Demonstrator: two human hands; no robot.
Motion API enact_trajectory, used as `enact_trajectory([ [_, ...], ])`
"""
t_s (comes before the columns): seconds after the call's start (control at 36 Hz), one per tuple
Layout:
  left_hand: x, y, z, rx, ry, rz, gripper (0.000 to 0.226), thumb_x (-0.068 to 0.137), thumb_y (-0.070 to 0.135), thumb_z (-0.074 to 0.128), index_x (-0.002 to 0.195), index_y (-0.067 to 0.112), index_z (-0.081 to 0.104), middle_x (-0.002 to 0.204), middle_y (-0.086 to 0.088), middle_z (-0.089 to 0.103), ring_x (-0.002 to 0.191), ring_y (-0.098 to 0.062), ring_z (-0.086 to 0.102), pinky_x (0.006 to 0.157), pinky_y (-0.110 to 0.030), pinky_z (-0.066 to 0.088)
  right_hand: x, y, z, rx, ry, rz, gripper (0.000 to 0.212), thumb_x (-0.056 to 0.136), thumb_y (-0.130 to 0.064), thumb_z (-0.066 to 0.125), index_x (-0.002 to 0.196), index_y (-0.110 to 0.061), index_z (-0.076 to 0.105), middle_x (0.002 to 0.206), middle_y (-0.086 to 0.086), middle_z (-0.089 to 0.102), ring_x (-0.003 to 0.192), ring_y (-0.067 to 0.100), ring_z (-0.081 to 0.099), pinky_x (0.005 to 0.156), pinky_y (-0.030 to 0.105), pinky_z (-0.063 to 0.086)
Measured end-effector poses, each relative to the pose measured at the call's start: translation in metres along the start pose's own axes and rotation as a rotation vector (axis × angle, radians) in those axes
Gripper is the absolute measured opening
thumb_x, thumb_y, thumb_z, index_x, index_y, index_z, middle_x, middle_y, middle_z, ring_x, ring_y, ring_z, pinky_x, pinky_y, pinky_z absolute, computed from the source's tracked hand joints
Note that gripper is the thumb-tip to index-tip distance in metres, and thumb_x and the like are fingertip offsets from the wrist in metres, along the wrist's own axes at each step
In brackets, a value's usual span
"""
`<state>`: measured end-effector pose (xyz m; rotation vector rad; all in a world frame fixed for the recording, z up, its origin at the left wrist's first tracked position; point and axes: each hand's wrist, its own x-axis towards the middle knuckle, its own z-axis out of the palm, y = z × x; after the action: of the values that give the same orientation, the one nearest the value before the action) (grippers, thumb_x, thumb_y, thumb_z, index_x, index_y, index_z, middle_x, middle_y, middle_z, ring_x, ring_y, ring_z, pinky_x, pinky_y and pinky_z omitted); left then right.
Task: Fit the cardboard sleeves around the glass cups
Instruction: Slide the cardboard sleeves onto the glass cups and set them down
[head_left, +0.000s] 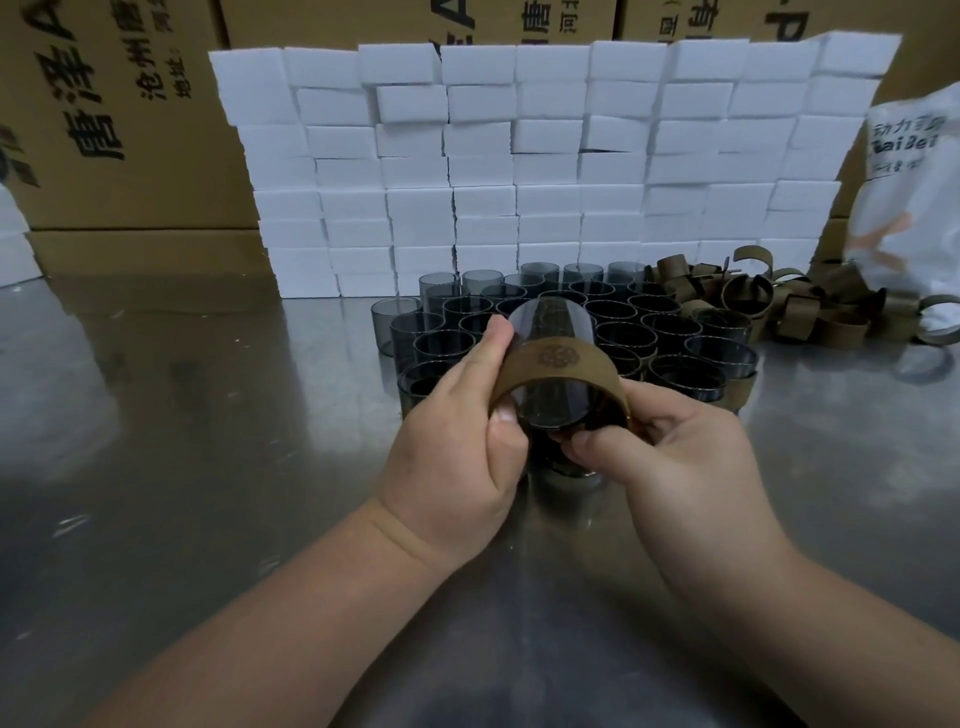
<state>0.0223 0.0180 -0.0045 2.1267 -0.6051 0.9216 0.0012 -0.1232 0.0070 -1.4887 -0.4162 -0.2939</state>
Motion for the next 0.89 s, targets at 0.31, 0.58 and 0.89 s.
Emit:
enact_trajectory([
  [0.31, 0.0009, 0.0037, -0.0026, 0.057, -0.023, 0.022, 0.056, 0.088, 0.024, 0.028, 0.127, -0.012, 0.046, 0.117, -0.025, 0.059, 0.103, -0.034, 0.061, 0.087, -0.020, 0.038, 0.0009, -0.0061, 0.0001, -0.015, 0.022, 0.020, 0.038, 0.070, 0.018, 0.057, 0.070, -0.016, 0.074, 0.066, 0.003, 0.069, 0.061, 0.004, 0.058, 0.056, 0.013, 0.047],
  [0.58, 0.0007, 0.0032, -0.0035, 0.110, 0.002, 0.040, 0.051, 0.088, 0.021, 0.032, 0.123, -0.010, 0.050, 0.116, -0.024, 0.060, 0.107, -0.023, 0.056, 0.092, -0.012, 0.035, 0.0037, -0.0052, -0.0029, -0.045, 0.050, 0.032, 0.036, 0.067, 0.008, 0.067, 0.071, -0.028, 0.075, 0.062, -0.003, 0.070, 0.060, 0.002, 0.061, 0.058, 0.015, 0.050],
  [0.89, 0.0008, 0.0004, -0.0032, 0.120, 0.037, 0.030, 0.049, 0.089, 0.022, 0.033, 0.121, -0.009, 0.053, 0.112, -0.019, 0.062, 0.107, -0.015, 0.046, 0.092, 0.000, 0.026, 0.0050, -0.0029, -0.0041, -0.103, 0.041, 0.054, 0.029, 0.054, -0.013, 0.061, 0.066, -0.037, 0.074, 0.069, 0.012, 0.068, 0.062, 0.012, 0.058, 0.059, 0.022, 0.049],
])
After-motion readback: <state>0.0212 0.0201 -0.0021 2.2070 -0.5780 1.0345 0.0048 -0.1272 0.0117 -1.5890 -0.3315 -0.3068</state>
